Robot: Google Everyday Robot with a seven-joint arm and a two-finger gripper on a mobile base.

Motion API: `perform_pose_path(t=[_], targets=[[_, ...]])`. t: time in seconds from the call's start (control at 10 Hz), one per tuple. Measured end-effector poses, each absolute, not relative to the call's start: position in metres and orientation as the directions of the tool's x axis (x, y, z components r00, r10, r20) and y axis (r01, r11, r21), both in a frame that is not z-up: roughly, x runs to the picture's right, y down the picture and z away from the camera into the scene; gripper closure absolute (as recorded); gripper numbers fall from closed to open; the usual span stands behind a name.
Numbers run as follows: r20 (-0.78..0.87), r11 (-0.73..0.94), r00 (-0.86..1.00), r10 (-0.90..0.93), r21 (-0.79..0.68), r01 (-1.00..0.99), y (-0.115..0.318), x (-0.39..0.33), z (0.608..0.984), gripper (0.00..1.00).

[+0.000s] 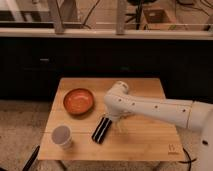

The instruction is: Place the eraser in the ceramic cup

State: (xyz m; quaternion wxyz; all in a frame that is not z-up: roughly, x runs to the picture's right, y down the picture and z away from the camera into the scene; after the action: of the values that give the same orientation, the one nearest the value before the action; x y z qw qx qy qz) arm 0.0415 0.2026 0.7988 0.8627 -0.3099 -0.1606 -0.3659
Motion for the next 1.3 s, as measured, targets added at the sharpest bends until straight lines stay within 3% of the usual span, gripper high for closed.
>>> perform_pose_path(t=[1.3], targets=[[0.568,0.427,0.554,-0.608,-0.355,0.832,0.2126,0.0396,0.8017,0.2]])
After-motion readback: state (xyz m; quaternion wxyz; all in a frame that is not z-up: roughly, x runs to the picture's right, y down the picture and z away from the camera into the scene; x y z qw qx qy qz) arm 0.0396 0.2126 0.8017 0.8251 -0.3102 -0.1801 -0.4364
